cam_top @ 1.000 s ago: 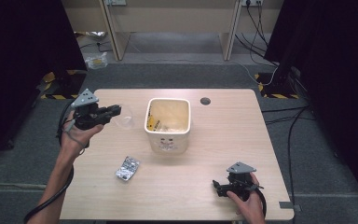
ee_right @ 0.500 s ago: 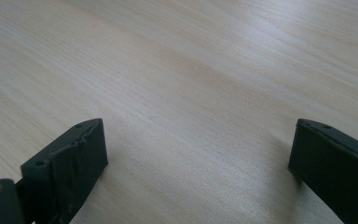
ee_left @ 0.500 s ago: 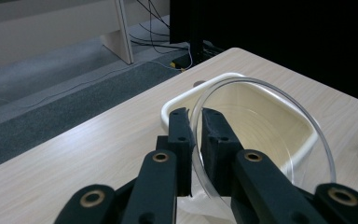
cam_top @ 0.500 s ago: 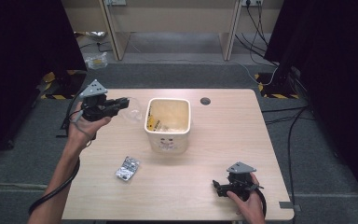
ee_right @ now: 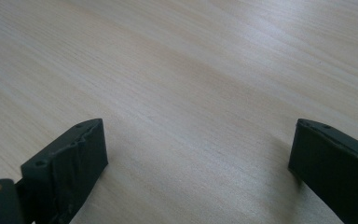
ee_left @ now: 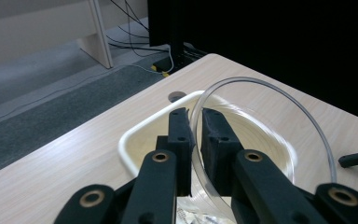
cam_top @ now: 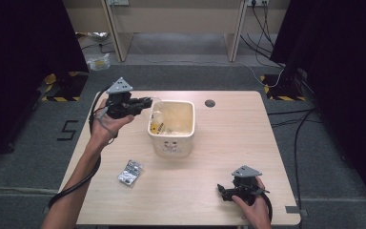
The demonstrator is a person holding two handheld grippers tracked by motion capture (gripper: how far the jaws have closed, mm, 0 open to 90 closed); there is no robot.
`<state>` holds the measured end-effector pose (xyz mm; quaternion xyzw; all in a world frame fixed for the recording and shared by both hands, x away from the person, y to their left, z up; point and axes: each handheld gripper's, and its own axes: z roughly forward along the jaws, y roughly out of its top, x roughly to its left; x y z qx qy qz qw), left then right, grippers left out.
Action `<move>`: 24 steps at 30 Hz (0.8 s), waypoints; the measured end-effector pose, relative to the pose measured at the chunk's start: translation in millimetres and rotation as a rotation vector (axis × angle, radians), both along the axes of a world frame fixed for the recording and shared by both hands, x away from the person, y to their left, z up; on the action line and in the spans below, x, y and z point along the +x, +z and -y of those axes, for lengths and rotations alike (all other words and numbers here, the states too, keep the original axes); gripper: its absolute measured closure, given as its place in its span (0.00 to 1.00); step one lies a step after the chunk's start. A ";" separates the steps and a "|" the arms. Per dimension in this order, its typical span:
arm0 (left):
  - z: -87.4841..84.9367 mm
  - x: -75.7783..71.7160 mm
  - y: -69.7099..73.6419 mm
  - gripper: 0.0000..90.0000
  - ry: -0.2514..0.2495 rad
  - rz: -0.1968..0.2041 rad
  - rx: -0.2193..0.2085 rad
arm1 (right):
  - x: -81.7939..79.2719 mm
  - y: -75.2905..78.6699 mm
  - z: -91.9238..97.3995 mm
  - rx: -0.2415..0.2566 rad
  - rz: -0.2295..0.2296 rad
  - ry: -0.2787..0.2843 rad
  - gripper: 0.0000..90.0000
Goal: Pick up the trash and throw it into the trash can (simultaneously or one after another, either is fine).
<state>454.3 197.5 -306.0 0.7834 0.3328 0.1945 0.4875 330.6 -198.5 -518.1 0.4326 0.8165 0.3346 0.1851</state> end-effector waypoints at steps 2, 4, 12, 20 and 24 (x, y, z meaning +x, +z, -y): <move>6.3 2.7 -2.2 0.91 -0.008 -0.005 0.006 | -0.1 0.1 -0.1 0.001 -0.002 -0.001 0.05; 11.7 5.7 -4.8 0.91 -0.016 -0.012 0.011 | -0.2 0.1 -0.1 0.002 -0.002 -0.002 0.05; 27.6 17.1 -17.8 0.90 -0.030 -0.046 0.024 | -0.3 0.2 -0.1 0.001 -0.004 -0.001 0.05; 38.5 26.5 -32.2 0.90 -0.031 -0.080 0.050 | -0.1 0.1 -0.1 0.001 -0.002 0.000 0.05; 44.4 30.4 -39.9 0.89 -0.030 -0.087 0.081 | -0.1 0.1 -0.1 0.001 -0.002 0.000 0.05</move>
